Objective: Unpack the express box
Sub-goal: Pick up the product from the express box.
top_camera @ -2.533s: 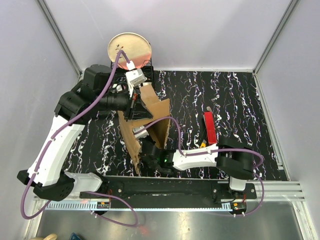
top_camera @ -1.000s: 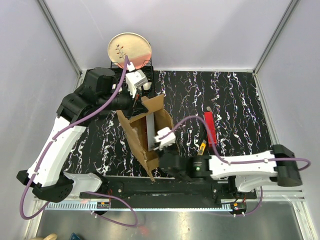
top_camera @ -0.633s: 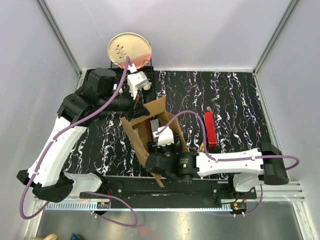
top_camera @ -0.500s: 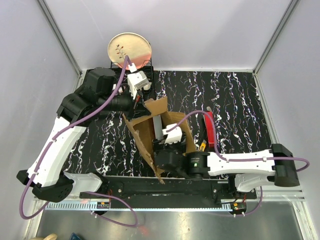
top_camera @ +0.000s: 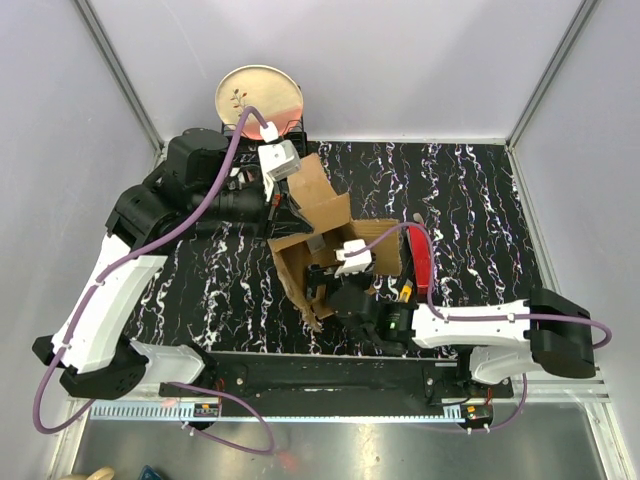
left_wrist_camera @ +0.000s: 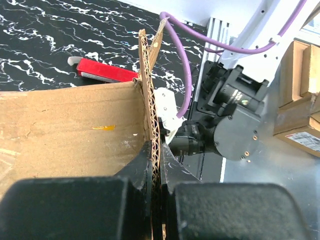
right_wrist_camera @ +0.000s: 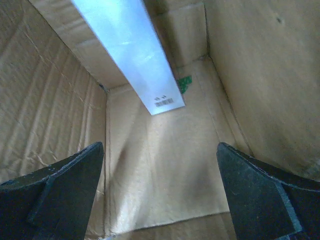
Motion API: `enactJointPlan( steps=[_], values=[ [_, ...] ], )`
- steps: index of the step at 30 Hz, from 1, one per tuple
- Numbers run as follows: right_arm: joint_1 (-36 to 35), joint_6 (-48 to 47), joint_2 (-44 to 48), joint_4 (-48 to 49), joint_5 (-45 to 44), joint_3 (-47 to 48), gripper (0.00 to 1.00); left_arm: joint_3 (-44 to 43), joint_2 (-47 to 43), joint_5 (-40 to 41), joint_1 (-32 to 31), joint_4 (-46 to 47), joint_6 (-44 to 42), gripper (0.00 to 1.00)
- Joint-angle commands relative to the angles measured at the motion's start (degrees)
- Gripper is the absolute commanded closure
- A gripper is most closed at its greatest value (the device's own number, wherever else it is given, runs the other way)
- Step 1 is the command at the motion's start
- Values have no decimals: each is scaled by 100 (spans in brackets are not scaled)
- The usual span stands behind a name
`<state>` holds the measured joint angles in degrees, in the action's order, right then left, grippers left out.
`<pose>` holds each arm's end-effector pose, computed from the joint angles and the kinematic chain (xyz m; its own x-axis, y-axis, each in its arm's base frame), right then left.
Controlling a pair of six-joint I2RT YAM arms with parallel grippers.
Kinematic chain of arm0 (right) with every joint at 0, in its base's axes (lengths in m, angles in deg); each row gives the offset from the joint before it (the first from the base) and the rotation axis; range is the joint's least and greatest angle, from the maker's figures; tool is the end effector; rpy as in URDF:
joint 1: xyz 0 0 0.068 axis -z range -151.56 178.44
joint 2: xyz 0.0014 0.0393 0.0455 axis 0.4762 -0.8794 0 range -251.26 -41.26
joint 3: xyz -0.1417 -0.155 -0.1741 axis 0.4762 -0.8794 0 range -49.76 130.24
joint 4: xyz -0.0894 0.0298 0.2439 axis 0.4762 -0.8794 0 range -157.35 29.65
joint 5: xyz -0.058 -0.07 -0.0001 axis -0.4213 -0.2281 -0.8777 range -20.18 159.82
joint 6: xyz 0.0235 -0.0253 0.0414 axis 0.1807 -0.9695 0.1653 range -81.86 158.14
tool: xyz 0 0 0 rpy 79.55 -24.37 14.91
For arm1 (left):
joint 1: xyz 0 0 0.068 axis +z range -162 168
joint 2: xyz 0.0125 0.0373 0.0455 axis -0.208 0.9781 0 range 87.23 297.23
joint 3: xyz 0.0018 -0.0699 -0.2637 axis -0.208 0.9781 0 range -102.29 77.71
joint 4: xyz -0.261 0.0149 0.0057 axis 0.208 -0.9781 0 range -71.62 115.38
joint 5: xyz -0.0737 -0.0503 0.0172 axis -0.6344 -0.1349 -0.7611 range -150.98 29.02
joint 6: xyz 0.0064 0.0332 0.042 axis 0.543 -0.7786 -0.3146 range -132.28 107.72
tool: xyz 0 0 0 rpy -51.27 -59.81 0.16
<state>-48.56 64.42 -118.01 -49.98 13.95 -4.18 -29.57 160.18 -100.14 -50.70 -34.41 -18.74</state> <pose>0.0936 0.2739 0.2617 -0.2366 0.0795 -0.9684 -0.2986 0.9425 0.1503 0.1443 -0.1442 0.5099 -0.2288 0.2950 -0.9277 0.9616 0.2170 -0.1681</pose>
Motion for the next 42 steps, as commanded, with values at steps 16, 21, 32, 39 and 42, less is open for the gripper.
enactJointPlan(
  steps=[16, 21, 32, 39, 42],
  values=[
    [272, -5884, -2879, 7749, 305, 46, 0, -530, 114, -1480, -305, 354, 136, 100],
    [272, -6153, -3083, 7840, 419, 320, 0, -574, 141, -1534, -305, 354, 127, 100],
    [97, -6425, -2399, 7849, 710, -93, 46, -478, 80, -1262, -296, 328, 75, 100],
    [-483, -6943, -1677, 7840, 420, -506, 91, -346, 26, -622, -156, 319, -13, 100],
    [-1001, -7548, -1256, 7840, 166, -603, 94, -214, 26, 124, -94, 310, -127, 100]
  ],
)
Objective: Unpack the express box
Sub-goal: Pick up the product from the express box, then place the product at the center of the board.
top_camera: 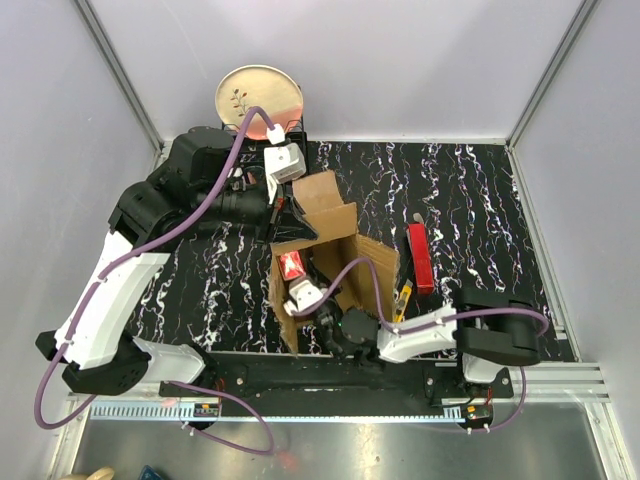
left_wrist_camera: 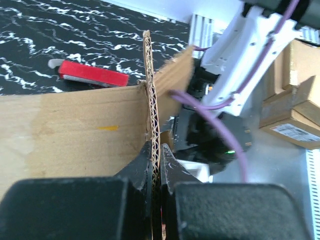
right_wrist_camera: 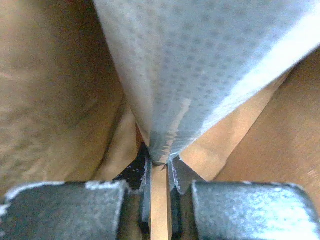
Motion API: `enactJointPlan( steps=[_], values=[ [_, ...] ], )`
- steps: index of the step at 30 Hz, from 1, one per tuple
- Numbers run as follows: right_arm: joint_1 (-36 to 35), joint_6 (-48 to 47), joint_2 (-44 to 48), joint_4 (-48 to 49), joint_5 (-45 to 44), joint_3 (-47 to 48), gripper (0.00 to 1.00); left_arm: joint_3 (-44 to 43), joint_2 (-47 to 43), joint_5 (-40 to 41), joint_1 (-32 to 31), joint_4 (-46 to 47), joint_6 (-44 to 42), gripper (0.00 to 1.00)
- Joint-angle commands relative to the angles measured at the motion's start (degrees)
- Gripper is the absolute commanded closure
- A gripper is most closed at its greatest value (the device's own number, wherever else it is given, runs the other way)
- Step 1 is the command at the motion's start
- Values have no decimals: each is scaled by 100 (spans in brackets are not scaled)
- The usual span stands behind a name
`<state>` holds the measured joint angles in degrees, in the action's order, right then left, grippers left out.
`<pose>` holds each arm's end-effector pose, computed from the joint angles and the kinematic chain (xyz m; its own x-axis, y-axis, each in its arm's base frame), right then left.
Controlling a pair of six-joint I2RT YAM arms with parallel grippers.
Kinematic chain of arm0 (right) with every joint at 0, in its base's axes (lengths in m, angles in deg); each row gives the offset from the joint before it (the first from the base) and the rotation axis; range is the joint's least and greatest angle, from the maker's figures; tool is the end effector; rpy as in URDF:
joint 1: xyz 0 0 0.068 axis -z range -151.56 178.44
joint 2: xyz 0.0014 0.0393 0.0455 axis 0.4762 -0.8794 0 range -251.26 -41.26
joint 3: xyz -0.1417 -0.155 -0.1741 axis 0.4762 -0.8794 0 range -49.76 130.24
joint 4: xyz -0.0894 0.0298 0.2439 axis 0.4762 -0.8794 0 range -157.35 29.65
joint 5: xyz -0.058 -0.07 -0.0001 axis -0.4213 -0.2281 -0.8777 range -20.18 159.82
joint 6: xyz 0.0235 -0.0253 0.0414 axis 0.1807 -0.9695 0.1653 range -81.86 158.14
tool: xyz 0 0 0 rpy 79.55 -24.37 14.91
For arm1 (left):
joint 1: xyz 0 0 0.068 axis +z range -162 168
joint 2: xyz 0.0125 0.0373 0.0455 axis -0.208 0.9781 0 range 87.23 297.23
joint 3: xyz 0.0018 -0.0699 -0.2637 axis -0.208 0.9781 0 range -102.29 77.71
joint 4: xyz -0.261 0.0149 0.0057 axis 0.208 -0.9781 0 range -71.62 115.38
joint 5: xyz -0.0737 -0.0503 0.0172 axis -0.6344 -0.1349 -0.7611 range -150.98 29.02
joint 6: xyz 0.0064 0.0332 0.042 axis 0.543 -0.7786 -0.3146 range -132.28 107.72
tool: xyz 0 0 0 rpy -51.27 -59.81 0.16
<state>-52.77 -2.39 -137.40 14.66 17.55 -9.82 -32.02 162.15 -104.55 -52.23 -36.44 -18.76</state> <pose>0.0776 0.3169 0.2367 0.3561 -0.2994 -0.8852 -0.3406 0.8406 -0.4213 0.1424 -0.1524 0.5122 -0.2388 0.3091 -0.9206 0.9699 0.1227 -0.2105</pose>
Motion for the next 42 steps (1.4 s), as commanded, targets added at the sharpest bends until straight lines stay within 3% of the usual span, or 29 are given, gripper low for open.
enactJointPlan(
  steps=[1, 7, 10, 11, 13, 14, 15, 18, 24, 31, 36, 40, 41, 42],
  values=[
    [-711, -990, 902, 1377, -283, -48, 94, 92, -135, 752, 76, 505, -160, 100],
    [-1748, -1747, 2008, 1325, -1135, 39, 96, 338, -126, 1614, 182, 469, -389, 100],
    [-2029, -1337, 2868, 239, -1794, 372, 96, 531, -126, 1826, 304, 452, -459, 100],
    [-2039, -925, 3142, -1254, -2117, 487, 96, 593, -126, 1817, 383, 434, -503, 100],
    [-2031, 1512, 4088, -3865, -2217, 881, 96, 838, -170, 1843, 463, 390, -687, 100],
    [-1996, 2488, 4364, -6376, -2087, 1371, 96, 926, -188, 1826, 568, 390, -757, 100],
    [-1952, 3716, 4619, -7124, -2068, 1550, 96, 1084, -214, 1843, 603, 390, -854, 100],
    [-1916, 4312, 5323, -8147, -2182, 1770, 98, 1357, -337, 1852, 656, 417, -1057, 100],
    [-1907, 4686, 5431, -9688, -2832, 2614, 100, 1753, -530, 2213, 692, 452, -1303, 100],
    [-1899, 4581, 5553, -9628, -3543, 2921, 100, 1771, -680, 1862, 771, 136, -1452, 100],
    [-1733, 4178, 5141, -9496, -3738, 3125, 100, 1509, -759, 1510, 814, 91, -1400, 100],
    [-820, 4159, 4676, -9634, -2959, 3378, 100, 1244, -899, 1246, 1034, 91, -1374, 100],
    [-391, 5795, 4431, -10724, -2433, 3719, 100, 1235, -943, 1211, 1078, 91, -1365, 100],
    [831, 6577, 3558, -12457, -1219, 4419, 100, 1305, -1048, 1202, 1113, 118, -1339, 100]
  ],
)
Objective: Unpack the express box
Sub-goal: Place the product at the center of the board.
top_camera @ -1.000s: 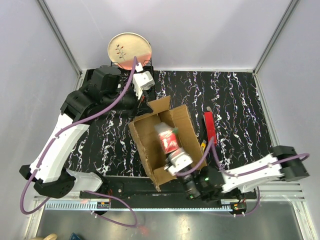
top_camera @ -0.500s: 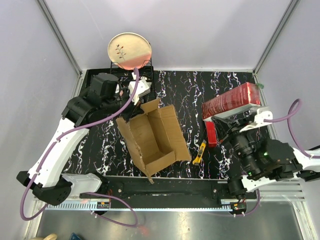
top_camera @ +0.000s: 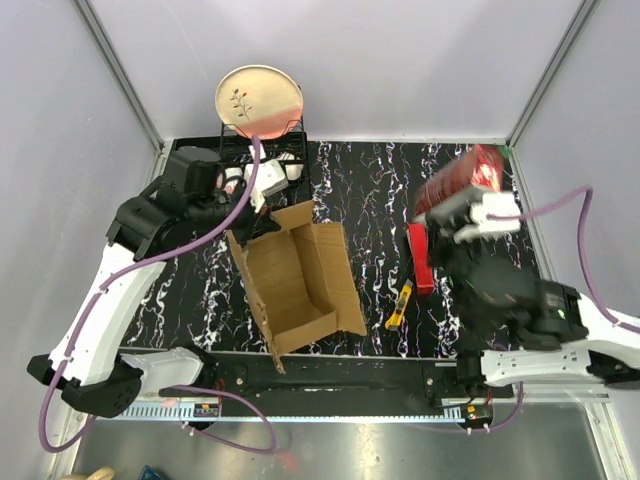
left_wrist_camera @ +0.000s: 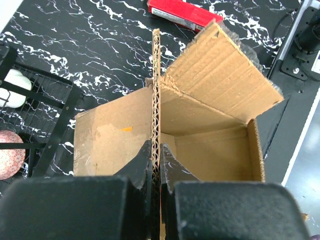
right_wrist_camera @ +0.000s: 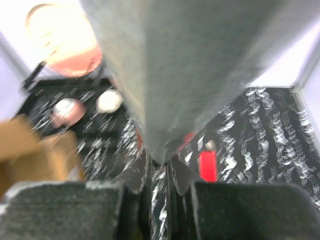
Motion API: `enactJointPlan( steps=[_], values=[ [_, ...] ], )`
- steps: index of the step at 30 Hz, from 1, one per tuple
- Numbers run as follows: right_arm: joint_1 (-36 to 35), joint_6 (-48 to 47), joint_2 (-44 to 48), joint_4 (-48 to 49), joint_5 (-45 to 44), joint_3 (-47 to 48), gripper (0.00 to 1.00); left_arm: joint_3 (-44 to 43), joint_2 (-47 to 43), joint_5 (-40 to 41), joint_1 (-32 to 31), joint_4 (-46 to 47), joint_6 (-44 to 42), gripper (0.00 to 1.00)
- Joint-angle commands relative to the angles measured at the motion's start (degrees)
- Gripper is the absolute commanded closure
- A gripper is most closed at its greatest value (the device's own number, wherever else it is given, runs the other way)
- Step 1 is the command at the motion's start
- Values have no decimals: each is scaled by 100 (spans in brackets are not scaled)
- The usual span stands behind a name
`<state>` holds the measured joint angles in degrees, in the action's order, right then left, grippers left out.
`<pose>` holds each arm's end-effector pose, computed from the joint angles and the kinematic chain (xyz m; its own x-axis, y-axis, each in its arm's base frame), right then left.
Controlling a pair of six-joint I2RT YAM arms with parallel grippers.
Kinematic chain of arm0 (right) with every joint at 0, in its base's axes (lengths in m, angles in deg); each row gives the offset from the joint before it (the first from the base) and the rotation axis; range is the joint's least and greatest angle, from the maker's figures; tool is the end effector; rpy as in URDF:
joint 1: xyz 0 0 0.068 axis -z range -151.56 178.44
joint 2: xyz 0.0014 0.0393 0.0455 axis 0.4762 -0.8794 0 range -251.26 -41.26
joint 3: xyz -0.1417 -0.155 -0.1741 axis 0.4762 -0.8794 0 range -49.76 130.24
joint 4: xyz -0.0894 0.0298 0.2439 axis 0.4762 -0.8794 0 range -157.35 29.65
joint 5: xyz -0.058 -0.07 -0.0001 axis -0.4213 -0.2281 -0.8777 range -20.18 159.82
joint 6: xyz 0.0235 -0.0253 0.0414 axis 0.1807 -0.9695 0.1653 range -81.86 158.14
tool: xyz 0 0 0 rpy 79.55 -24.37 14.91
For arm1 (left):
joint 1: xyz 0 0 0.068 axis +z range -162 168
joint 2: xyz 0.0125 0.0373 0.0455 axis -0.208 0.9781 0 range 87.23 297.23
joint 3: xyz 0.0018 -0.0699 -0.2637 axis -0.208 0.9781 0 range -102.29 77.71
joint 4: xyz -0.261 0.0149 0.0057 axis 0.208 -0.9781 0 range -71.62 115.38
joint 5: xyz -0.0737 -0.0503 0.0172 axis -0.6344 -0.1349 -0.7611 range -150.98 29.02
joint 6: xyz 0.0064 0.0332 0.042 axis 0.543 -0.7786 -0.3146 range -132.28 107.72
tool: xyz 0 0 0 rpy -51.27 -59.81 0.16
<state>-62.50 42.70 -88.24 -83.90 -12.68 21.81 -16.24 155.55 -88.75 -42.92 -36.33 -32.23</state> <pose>0.0335 0.1168 0.4645 -0.0120 0.0968 -0.9952 -0.1461 0.9845 0.0975 0.1654 -0.1182 0.4568 -0.2096 0.4774 -0.8533 0.9033 0.4286 0.0179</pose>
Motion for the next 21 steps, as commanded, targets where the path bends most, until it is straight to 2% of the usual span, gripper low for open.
enactJointPlan(
  steps=[1, 2, 3, 4, 6, 7, 9, 14, 18, 21],
  values=[
    [4044, 1841, -1714, -3246, 4479, 1802, 100, -203, -432, -335, 243, 142, 17, 100],
    [4423, 1769, -1988, -3357, 4993, 1895, 100, -133, -485, -247, 261, 151, 0, 100],
    [4427, 1655, -2208, -3158, 4980, 1843, 100, -10, -564, -220, 279, 125, -27, 100],
    [4540, 1532, -2193, -2599, 5180, 1756, 100, 43, -617, -211, 305, 116, -71, 100],
    [5110, 1425, -2305, -2120, 5838, 1737, 100, 122, -731, -194, 314, 28, -88, 100],
    [5382, 1425, -2472, -2223, 6520, 1859, 100, 105, -749, -176, 323, 2, -106, 100],
    [5630, 1399, -2911, -2329, 7104, 2044, 100, 88, -793, -185, 332, -43, -141, 100],
    [5929, 1504, -3290, -2522, 7879, 1914, 100, 35, -793, -237, 341, -60, -150, 100],
    [6166, 1469, -3677, -2628, 8582, 1441, 100, -70, -697, -290, 341, -113, -54, 100],
    [6254, 1408, -3967, -2628, 8583, 1080, 100, -141, -591, -396, 349, -183, 43, 100]
  ],
)
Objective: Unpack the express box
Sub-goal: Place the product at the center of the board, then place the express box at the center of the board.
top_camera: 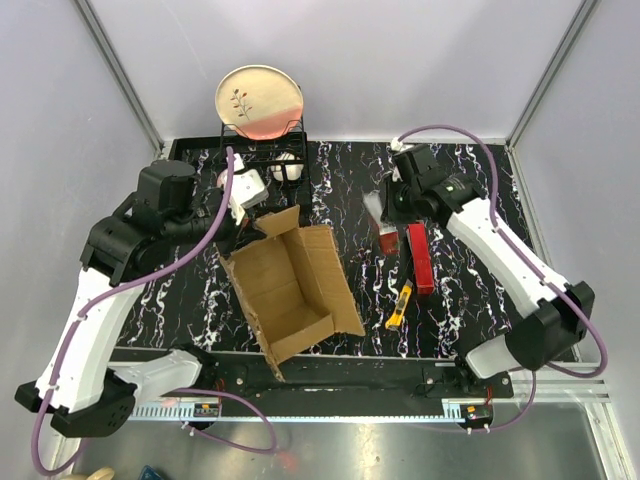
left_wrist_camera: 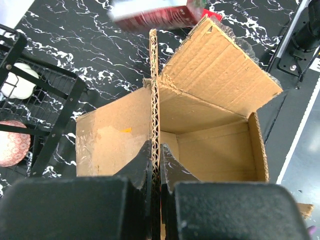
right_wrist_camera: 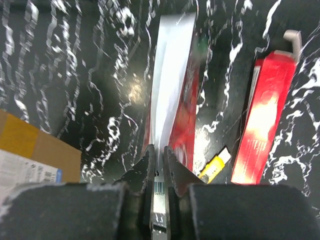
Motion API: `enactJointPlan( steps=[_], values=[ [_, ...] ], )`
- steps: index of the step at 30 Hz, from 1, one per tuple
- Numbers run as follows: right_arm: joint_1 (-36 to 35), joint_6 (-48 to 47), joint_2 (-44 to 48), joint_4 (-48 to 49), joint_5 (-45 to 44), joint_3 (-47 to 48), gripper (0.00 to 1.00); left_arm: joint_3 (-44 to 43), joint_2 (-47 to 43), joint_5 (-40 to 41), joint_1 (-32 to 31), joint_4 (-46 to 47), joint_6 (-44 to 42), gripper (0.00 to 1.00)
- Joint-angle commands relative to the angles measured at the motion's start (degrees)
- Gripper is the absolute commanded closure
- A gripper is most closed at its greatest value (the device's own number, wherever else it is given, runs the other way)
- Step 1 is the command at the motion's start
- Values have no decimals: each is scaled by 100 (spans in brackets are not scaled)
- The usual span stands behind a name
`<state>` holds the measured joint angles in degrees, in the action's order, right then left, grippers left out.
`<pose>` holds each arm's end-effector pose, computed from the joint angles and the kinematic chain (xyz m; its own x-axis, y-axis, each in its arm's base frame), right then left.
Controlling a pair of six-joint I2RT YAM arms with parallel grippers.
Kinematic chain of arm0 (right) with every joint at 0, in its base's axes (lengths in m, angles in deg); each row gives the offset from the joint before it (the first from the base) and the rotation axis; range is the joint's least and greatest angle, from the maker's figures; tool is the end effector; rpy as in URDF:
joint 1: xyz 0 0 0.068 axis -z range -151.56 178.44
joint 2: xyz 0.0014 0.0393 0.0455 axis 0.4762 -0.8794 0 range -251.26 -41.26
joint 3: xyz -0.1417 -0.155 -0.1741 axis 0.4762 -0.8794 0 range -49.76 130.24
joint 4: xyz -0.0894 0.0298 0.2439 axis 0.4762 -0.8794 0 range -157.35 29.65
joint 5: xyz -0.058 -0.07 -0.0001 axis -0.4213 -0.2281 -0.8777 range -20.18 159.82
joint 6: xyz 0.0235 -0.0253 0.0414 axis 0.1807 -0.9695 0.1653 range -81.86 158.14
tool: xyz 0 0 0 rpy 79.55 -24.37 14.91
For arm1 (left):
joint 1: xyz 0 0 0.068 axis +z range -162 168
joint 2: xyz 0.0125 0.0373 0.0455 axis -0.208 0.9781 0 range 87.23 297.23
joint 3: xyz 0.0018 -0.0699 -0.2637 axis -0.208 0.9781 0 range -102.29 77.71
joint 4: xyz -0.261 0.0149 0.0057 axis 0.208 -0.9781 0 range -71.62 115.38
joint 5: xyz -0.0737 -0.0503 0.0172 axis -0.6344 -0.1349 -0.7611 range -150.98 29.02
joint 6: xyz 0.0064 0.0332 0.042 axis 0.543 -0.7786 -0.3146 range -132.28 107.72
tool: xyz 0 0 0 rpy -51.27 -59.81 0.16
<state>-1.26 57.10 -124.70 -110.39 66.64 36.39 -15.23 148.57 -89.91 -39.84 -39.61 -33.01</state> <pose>0.2668 0.1497 0.3668 -0.7541 -0.0566 -0.6543 -0.2293 0.9563 0.1815 0.1321 -0.0890 0.4668 -0.1841 0.4475 -0.8751 0.8884 0.4566 0.0466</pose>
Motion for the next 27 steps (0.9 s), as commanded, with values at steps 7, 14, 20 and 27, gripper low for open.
enactJointPlan(
  steps=[7, 14, 20, 27],
  values=[
    [306, -7, -638, 565, 590, -1345, 100, -242, 132, -491, 41, 66, 184, 100],
    [306, 46, -412, 794, 354, -1584, 100, -136, 106, -412, 50, 180, 148, 100],
    [306, -24, 205, 602, 10, -1329, 52, -22, 203, -350, 85, 276, 306, 92],
    [306, 239, 460, 259, -446, -1232, 0, 233, 422, -612, 243, 479, 763, 55]
  ],
)
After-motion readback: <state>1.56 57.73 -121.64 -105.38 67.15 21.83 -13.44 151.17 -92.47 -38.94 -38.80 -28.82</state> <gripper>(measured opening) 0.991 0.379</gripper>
